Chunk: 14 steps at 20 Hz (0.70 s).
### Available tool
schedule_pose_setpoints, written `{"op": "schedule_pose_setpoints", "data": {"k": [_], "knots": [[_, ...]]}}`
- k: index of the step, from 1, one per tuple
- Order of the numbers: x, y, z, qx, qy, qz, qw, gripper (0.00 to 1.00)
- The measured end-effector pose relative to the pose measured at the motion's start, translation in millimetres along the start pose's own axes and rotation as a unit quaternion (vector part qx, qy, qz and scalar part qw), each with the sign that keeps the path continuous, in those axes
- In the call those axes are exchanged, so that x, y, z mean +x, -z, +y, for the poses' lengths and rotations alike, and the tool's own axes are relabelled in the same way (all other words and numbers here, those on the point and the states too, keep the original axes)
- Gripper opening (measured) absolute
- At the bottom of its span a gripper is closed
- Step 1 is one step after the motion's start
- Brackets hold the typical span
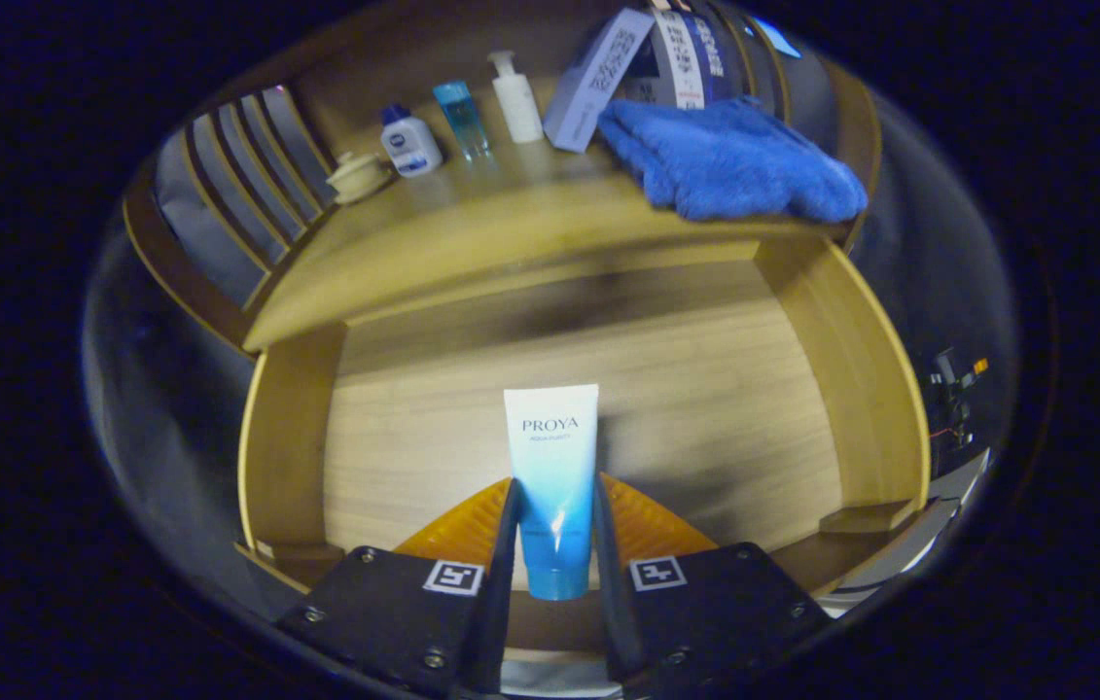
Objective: Pull open the drawer, take out the items inside it, and place them on the countertop above the cabinet.
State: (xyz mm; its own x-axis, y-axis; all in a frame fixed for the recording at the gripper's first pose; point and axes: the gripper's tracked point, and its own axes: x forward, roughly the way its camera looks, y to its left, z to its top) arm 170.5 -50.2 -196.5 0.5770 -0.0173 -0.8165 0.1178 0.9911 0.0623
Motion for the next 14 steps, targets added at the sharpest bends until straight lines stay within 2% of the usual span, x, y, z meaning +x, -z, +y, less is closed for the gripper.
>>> {"op": "schedule_pose_setpoints", "data": {"k": [3,6,9,14], "knots": [[-41.6,-27.7,-0.7,-0.008,-0.004,-0.059,0.998,0.4],[-95.4,-60.8,2.4,-0.016,-0.022,-0.149,0.988,0.4],[-135.3,-88.6,6.2,-0.018,-0.024,-0.233,0.972,0.4],[-176.3,-131.5,16.1,-0.014,-0.019,-0.356,0.934,0.4]]}}
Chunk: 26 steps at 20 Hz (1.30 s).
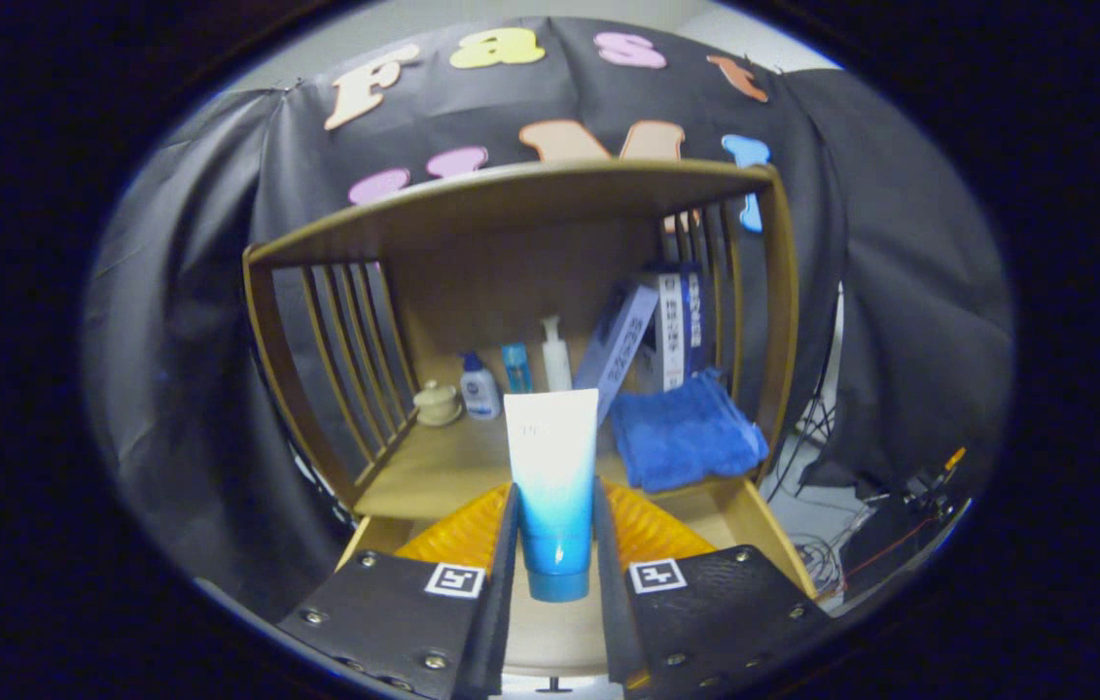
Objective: Pull open the drawer, take out the items inside it, and place them on the countertop above the cabinet.
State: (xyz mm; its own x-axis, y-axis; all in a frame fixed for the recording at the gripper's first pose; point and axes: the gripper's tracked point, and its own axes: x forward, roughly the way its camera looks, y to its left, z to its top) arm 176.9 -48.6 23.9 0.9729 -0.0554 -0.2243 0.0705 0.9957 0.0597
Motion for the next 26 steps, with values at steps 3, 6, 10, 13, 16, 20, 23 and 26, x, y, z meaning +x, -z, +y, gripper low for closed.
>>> {"op": "schedule_pose_setpoints", "data": {"k": [3,6,10,13,16,20,23,26], "knots": [[3.2,-28.3,5.5,0.01,0.01,-0.073,0.997,0.4],[23.1,-17.1,16.5,-0.007,0.01,-0.077,0.997,0.39],[74.2,15.3,22.0,-0.021,0.021,-0.048,0.998,0.4],[108.3,48.1,21.2,-0.012,0.032,-0.017,0.999,0.4],[144.7,75.0,28.5,-0.003,0.025,0.005,1.0,0.4],[194.2,99.9,34.4,-0.001,0.022,0.021,1.0,0.4],[220.7,109.2,32.2,0.011,0.035,0.033,0.999,0.4],[243.2,117.0,32.0,0.01,0.043,0.033,0.998,0.4]]}}
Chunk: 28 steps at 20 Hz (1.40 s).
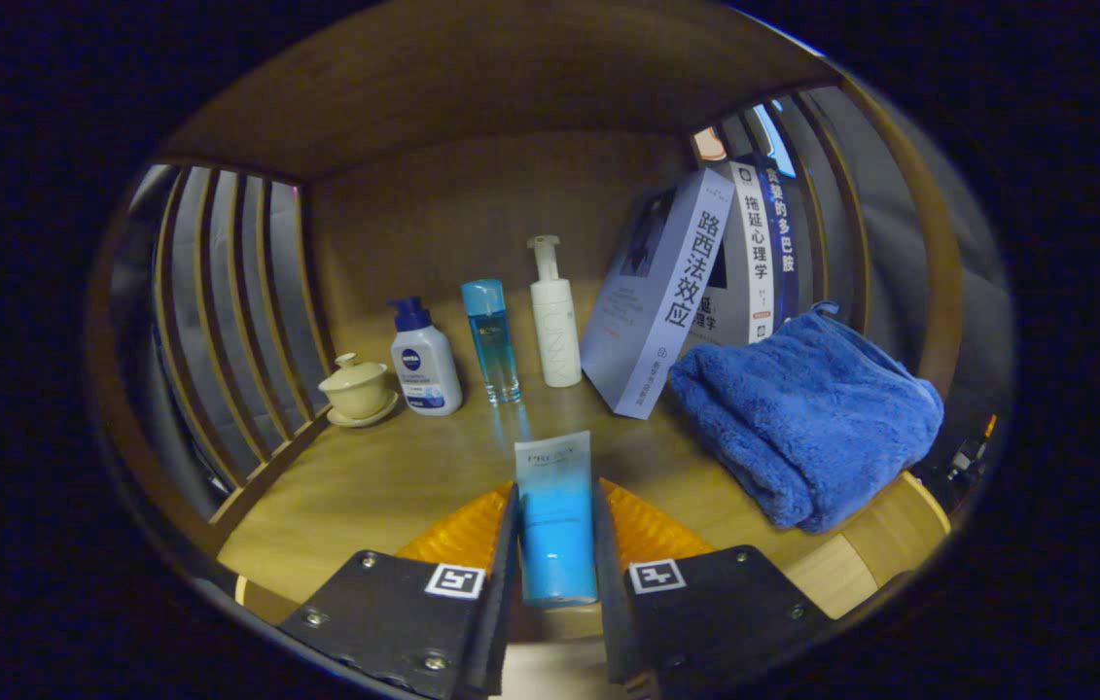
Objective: Pull open the drawer, take out the items inside it, and place them on the countertop above the cabinet.
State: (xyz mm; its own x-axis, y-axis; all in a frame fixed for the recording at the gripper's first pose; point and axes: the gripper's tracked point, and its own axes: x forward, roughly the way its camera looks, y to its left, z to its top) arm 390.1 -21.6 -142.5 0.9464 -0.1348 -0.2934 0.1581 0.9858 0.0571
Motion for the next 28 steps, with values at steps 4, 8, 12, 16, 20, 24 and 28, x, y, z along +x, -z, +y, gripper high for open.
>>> {"op": "schedule_pose_setpoints", "data": {"k": [4,8,12,16,20,24,28], "knots": [[7.4,-15.1,0.6,-0.062,-0.004,-0.029,0.998,0.71],[-14.7,-35.4,8.8,-0.071,-0.013,-0.057,0.996,0.98],[-41.3,-50.3,3.4,-0.068,-0.011,-0.054,0.996,0.98],[-73.3,-65.1,-1.8,-0.08,-0.016,-0.055,0.995,0.98],[-111.9,-78.8,-10.8,-0.105,-0.024,-0.072,0.992,0.98],[-151.4,-81.7,-23.4,-0.139,-0.025,-0.091,0.986,0.98],[-188.7,-75.8,-31.0,-0.147,-0.033,-0.094,0.984,0.98]]}}
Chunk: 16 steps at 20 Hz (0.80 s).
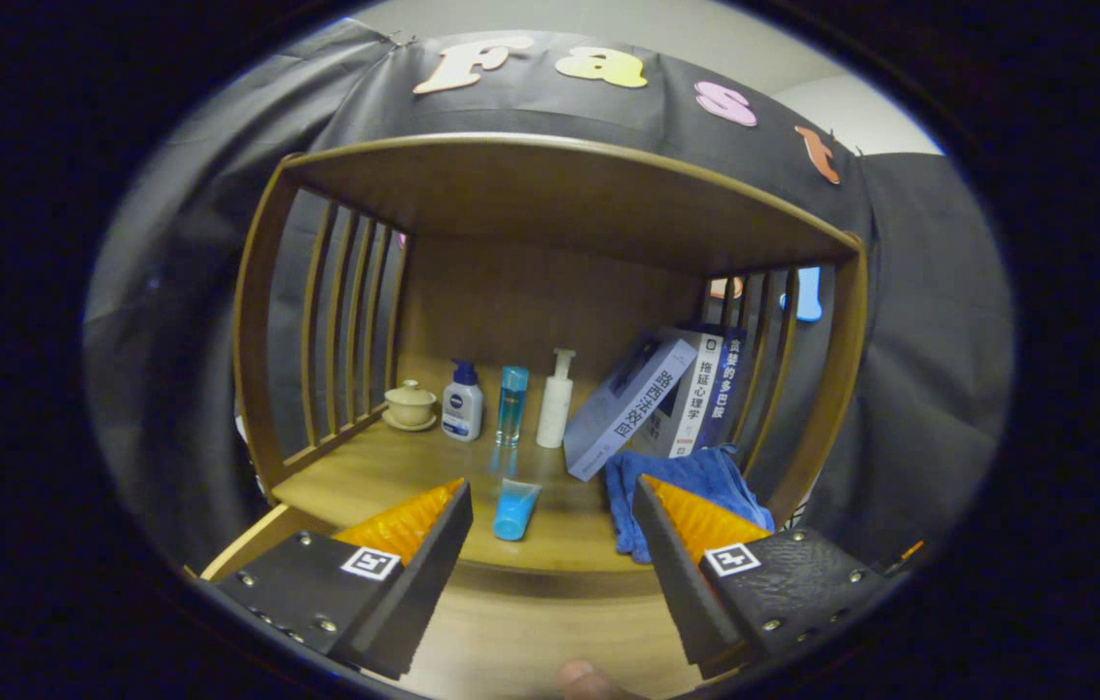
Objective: Pull open the drawer, take out the items inside it, and place them on the countertop above the cabinet.
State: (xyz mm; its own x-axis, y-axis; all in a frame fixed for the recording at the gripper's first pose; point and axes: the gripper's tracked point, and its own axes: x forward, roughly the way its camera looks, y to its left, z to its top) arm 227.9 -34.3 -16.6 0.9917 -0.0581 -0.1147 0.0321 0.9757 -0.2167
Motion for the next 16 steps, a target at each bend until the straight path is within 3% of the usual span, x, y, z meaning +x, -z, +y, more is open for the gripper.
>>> {"op": "schedule_pose_setpoints", "data": {"k": [7,16], "knots": [[-72.4,11.0,-5.1,0.017,0.005,-0.035,0.999,0.98],[-141.5,72.8,6.5,0.05,0.0,-0.033,0.998,0.98]]}}
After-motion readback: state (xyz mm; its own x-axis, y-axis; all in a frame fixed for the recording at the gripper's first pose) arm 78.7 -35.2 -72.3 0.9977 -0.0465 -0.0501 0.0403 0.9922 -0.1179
